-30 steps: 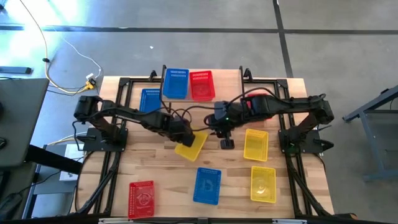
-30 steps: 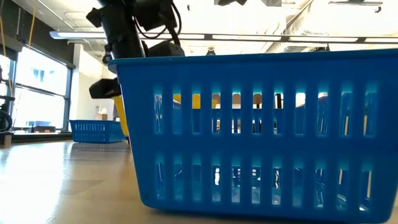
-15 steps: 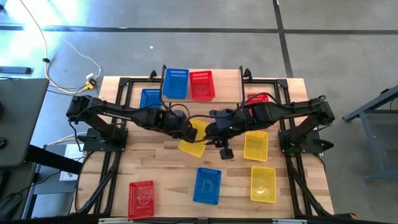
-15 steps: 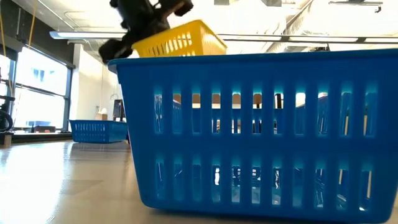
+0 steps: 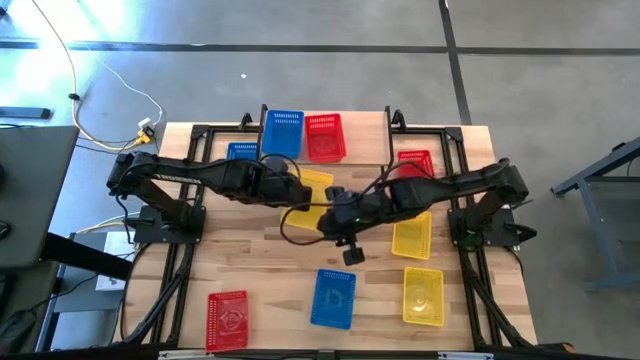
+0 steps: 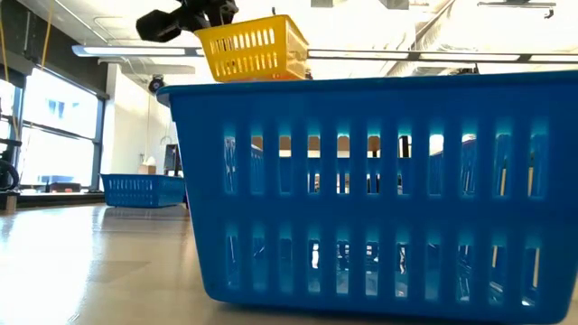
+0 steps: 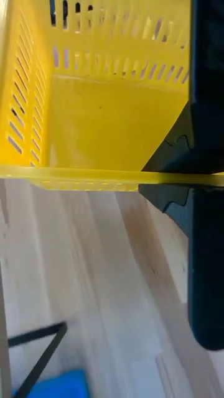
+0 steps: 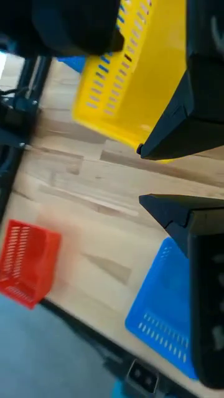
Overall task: Stack baskets on shelf by color
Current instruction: Put the top left yellow bin on the shelf
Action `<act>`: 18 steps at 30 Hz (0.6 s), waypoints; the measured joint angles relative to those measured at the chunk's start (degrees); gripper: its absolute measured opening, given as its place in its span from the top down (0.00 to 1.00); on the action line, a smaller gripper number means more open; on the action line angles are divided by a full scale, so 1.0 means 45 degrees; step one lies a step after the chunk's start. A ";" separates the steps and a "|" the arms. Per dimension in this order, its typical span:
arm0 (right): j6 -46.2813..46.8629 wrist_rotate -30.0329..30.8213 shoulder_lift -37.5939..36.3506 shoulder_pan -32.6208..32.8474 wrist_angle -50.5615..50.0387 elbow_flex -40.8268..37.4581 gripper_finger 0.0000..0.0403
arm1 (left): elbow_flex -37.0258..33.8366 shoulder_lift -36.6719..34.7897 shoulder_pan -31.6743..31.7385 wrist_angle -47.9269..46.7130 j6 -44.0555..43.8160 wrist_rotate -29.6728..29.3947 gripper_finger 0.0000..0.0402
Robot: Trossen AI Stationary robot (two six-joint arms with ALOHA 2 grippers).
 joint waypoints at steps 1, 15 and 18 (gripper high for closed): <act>-0.0034 0.0149 0.0111 0.0001 0.0006 -0.0005 0.78 | 0.0002 0.0000 0.0002 -0.0149 -0.0073 0.0000 1.00; -0.0580 0.1777 0.1464 -0.0008 0.0718 -0.0005 0.78 | 0.0002 0.0010 -0.0071 -0.0564 -0.1094 0.0112 1.00; -0.0527 0.1866 0.1750 -0.0011 0.0698 -0.0005 0.78 | -0.0002 0.0010 -0.0081 -0.0444 -0.1104 0.0190 1.00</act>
